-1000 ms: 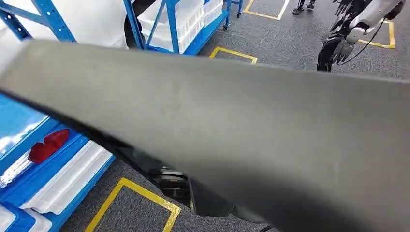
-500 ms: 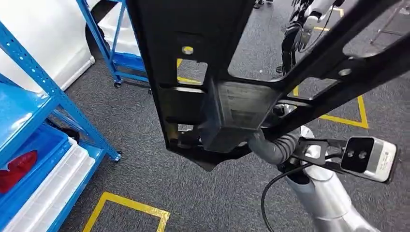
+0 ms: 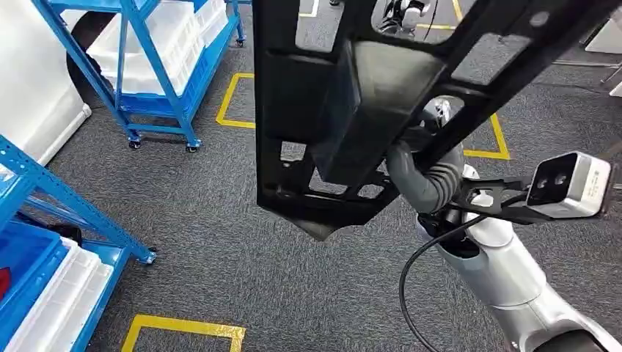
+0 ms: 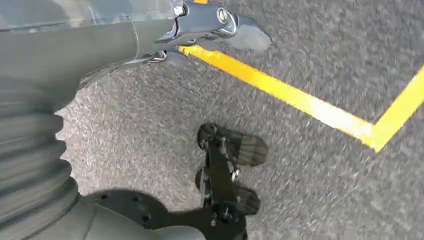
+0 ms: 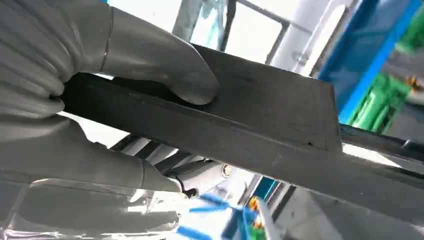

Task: Take the parts from the cabinet and place them on the table.

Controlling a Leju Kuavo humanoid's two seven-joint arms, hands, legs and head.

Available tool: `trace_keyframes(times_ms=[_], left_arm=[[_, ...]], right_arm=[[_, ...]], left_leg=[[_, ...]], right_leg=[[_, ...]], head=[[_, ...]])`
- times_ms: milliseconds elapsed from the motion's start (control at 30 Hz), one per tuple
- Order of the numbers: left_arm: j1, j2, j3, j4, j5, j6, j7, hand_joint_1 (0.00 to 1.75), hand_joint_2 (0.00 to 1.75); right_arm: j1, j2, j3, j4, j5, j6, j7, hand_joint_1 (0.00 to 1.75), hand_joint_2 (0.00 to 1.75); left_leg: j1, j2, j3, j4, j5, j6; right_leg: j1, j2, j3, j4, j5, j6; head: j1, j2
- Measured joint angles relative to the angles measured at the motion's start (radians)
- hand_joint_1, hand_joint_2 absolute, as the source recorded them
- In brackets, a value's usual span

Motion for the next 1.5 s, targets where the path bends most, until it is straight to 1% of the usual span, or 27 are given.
trace_keyframes(times_ms=[33, 100, 167, 233, 300, 367, 400, 433, 533, 567, 600, 633, 700, 767, 867, 900, 933, 1067, 1133, 1167, 1233, 1267, 1300, 1367, 1400, 1433, 1500], left_arm=[[-0.001, -0.002, 0.002, 0.0, 0.0, -0.002, 0.0, 0.0, 1.75], [-0.002, -0.002, 0.004, 0.0, 0.0, -0.005, 0.001, 0.0, 1.75], [0.003, -0.003, 0.004, 0.0, -0.002, -0.005, 0.007, 0.0, 1.75], [0.008, -0.003, 0.004, 0.0, -0.003, -0.007, 0.015, 0.0, 1.75], [0.008, -0.005, 0.004, 0.0, -0.003, -0.008, 0.02, 0.0, 1.75], [0.007, -0.004, 0.004, 0.0, -0.002, -0.008, 0.023, 0.0, 1.75], [0.008, -0.004, 0.004, 0.0, -0.001, -0.008, 0.024, 0.0, 1.75], [0.009, -0.005, 0.004, 0.0, 0.0, -0.008, 0.024, 0.0, 1.75], [0.005, -0.005, 0.005, 0.0, 0.0, -0.004, 0.027, 0.0, 1.75], [0.003, -0.005, 0.005, 0.0, 0.0, -0.004, 0.029, 0.0, 1.75], [0.002, -0.005, 0.005, 0.0, 0.0, -0.002, 0.031, 0.0, 1.75], [0.005, -0.005, 0.005, 0.0, 0.0, -0.001, 0.032, 0.0, 1.75], [0.008, -0.005, 0.005, 0.0, 0.0, 0.0, 0.035, 0.0, 1.75], [0.012, -0.005, 0.006, 0.0, 0.0, 0.0, 0.036, 0.0, 1.75], [0.011, -0.006, 0.006, 0.0, 0.0, 0.0, 0.036, 0.0, 1.75], [0.01, -0.006, 0.006, 0.0, 0.0, 0.0, 0.036, 0.0, 1.75], [0.011, -0.006, 0.007, 0.0, 0.0, 0.0, 0.037, 0.0, 1.75], [0.007, -0.006, 0.007, 0.0, 0.0, 0.0, 0.042, 0.0, 1.75], [0.007, -0.007, 0.007, 0.0, 0.0, -0.001, 0.043, 0.0, 1.75], [0.008, -0.006, 0.007, 0.0, 0.0, -0.002, 0.043, 0.0, 1.75], [0.014, -0.006, 0.007, 0.0, 0.0, -0.002, 0.042, 0.0, 1.75], [0.018, -0.006, 0.007, 0.0, 0.0, -0.002, 0.042, 0.0, 1.75], [0.019, -0.007, 0.007, 0.0, 0.0, -0.002, 0.042, 0.0, 1.75], [0.018, -0.006, 0.007, 0.0, 0.0, -0.002, 0.04, 0.0, 1.75], [0.018, -0.006, 0.007, 0.0, 0.0, -0.002, 0.039, 0.0, 1.75], [0.018, -0.006, 0.007, 0.0, 0.0, -0.002, 0.035, 0.0, 1.75], [0.019, -0.007, 0.011, 0.0, 0.0, -0.001, 0.027, 0.0, 1.75]], right_arm=[[-0.011, -0.007, 0.007, 0.0, -0.009, -0.008, 0.008, 1.75, 1.75], [-0.034, -0.011, 0.02, 0.001, -0.018, -0.024, 0.017, 1.75, 1.75], [-0.051, -0.012, 0.04, 0.001, -0.018, -0.04, 0.025, 1.75, 1.75], [-0.053, -0.012, 0.057, 0.001, -0.01, -0.047, 0.027, 1.75, 1.75], [-0.053, -0.012, 0.073, 0.001, 0.006, -0.05, 0.018, 1.75, 1.75], [-0.051, -0.012, 0.08, 0.001, 0.021, -0.047, 0.003, 1.75, 1.75], [-0.047, -0.012, 0.082, 0.002, 0.03, -0.04, -0.004, 1.75, 1.75], [-0.044, -0.012, 0.084, 0.002, 0.036, -0.032, -0.008, 1.75, 1.75], [-0.02, -0.012, 0.085, 0.004, 0.053, -0.01, -0.018, 1.75, 1.75], [-0.013, -0.013, 0.084, 0.005, 0.059, -0.003, -0.021, 1.75, 1.75], [-0.008, -0.013, 0.083, 0.005, 0.064, 0.004, -0.028, 1.75, 1.75], [-0.006, -0.013, 0.083, 0.006, 0.069, 0.006, -0.032, 1.75, 1.75], [0.012, -0.012, 0.082, 0.008, 0.077, 0.012, -0.046, 1.75, 1.75], [0.036, -0.013, 0.082, 0.014, 0.087, 0.021, -0.058, 1.75, 1.75], [0.048, -0.014, 0.073, 0.022, 0.093, 0.033, -0.066, 1.75, 1.75], [0.048, -0.015, 0.067, 0.023, 0.092, 0.039, -0.066, 1.75, 1.75], [0.047, -0.016, 0.063, 0.023, 0.088, 0.041, -0.064, 1.75, 1.75], [0.055, -0.02, 0.05, 0.024, 0.083, 0.054, -0.06, 1.75, 1.75], [0.059, -0.02, 0.048, 0.024, 0.09, 0.055, -0.067, 1.75, 1.75], [0.069, -0.02, 0.048, 0.023, 0.096, 0.056, -0.071, 1.75, 1.75], [0.097, -0.021, 0.049, 0.023, 0.112, 0.056, -0.082, 1.75, 1.75], [0.11, -0.021, 0.049, 0.022, 0.12, 0.056, -0.085, 1.75, 1.75], [0.12, -0.021, 0.049, 0.022, 0.129, 0.057, -0.087, 1.75, 1.75], [0.129, -0.021, 0.049, 0.022, 0.142, 0.061, -0.089, 1.75, 1.75], [0.134, -0.02, 0.048, 0.021, 0.148, 0.07, -0.094, 1.75, 1.75], [0.141, -0.018, 0.045, 0.021, 0.157, 0.082, -0.102, 1.75, 1.75], [0.158, -0.013, 0.045, 0.021, 0.171, 0.102, -0.106, 1.75, 1.75]], left_leg=[[0.001, 0.01, 0.002, 0.0, -0.002, -0.005], [0.009, -0.064, -0.014, 0.041, -0.04, -0.015], [0.011, -0.1, -0.085, 0.198, -0.12, -0.02], [0.012, -0.102, -0.154, 0.334, -0.157, -0.022], [0.014, -0.103, -0.133, 0.269, -0.092, -0.019], [0.019, -0.132, -0.05, 0.082, 0.007, -0.017], [0.024, -0.188, -0.027, 0.034, 0.003, -0.015], [0.025, -0.192, -0.026, 0.014, 0.003, -0.012], [0.015, -0.162, -0.022, 0.018, 0.009, 0.003], [0.025, -0.15, -0.019, 0.005, 0.017, 0.014], [0.021, -0.135, -0.017, 0.0, 0.02, 0.022], [0.018, -0.123, -0.018, 0.0, 0.02, 0.028], [0.012, -0.096, -0.02, 0.0, 0.019, 0.031], [0.009, -0.07, -0.021, 0.0, 0.018, 0.032], [0.005, -0.035, -0.018, 0.001, 0.014, 0.029], [0.003, -0.026, -0.014, 0.002, 0.011, 0.026], [-0.006, -0.018, -0.015, 0.006, 0.007, 0.019], [-0.007, 0.024, -0.005, 0.003, -0.001, 0.0], [0.004, -0.063, -0.032, 0.07, -0.051, -0.007], [0.006, -0.089, -0.07, 0.157, -0.095, -0.009], [0.006, -0.101, -0.146, 0.31, -0.15, -0.014], [0.006, -0.101, -0.161, 0.335, -0.145, -0.015], [0.007, -0.101, -0.154, 0.31, -0.118, -0.015], [0.013, -0.113, -0.083, 0.148, -0.021, -0.013], [0.021, -0.162, -0.039, 0.047, 0.02, -0.014], [0.022, -0.203, -0.028, 0.025, 0.003, -0.012], [0.019, -0.184, -0.026, 0.022, 0.004, -0.004]], right_leg=[[-0.001, 0.011, -0.001, -0.005, 0.003, -0.006], [-0.009, 0.028, 0.005, -0.014, 0.01, -0.019], [-0.008, 0.048, 0.004, -0.014, 0.01, -0.025], [-0.006, 0.075, 0.004, -0.013, 0.01, -0.025], [-0.006, 0.103, 0.006, -0.01, 0.01, -0.024], [-0.008, 0.13, 0.008, -0.004, 0.008, -0.019], [-0.008, 0.14, 0.004, -0.002, 0.007, -0.013], [-0.006, 0.152, -0.003, 0.005, 0.009, -0.006], [-0.012, 0.187, -0.01, -0.009, 0.023, 0.017], [-0.012, 0.173, -0.012, -0.004, 0.018, 0.02], [-0.007, 0.108, -0.021, 0.02, -0.003, 0.021], [-0.006, 0.073, -0.048, 0.076, -0.04, 0.024], [-0.009, 0.053, -0.124, 0.244, -0.117, 0.029], [-0.012, 0.052, -0.158, 0.319, -0.131, 0.031], [-0.01, 0.021, -0.031, 0.089, -0.02, 0.023], [-0.005, -0.026, 0.014, 0.009, -0.003, 0.017], [0.008, -0.04, 0.019, -0.008, -0.012, 0.008], [0.002, 0.013, 0.016, -0.018, -0.003, -0.012], [-0.004, 0.031, 0.021, -0.023, 0.003, -0.022], [-0.004, 0.043, 0.021, -0.023, 0.002, -0.024], [-0.003, 0.069, 0.021, -0.022, 0.002, -0.025], [-0.003, 0.082, 0.021, -0.021, 0.002, -0.025], [-0.003, 0.095, 0.021, -0.02, 0.002, -0.025], [-0.005, 0.124, 0.022, -0.014, 0.0, -0.021], [-0.006, 0.137, 0.021, -0.008, -0.003, -0.015], [-0.002, 0.149, 0.015, -0.003, -0.004, -0.008], [-0.01, 0.171, 0.005, -0.004, 0.003, 0.004]], head=[[0.001, 0.0], [0.0, 0.0], [-0.002, 0.0], [-0.003, 0.0], [-0.003, 0.0], [-0.003, 0.0], [-0.002, 0.0], [-0.001, 0.0], [-0.001, 0.0], [-0.001, 0.0], [0.002, 0.0], [0.007, 0.0], [0.007, 0.0], [0.007, 0.0], [0.007, 0.0], [0.008, 0.0], [0.007, 0.0], [0.006, 0.0], [0.005, 0.0], [0.005, 0.0], [0.005, 0.0], [0.006, 0.0], [0.005, 0.0], [0.005, 0.0], [0.005, 0.0], [0.005, 0.0], [0.005, 0.0]])
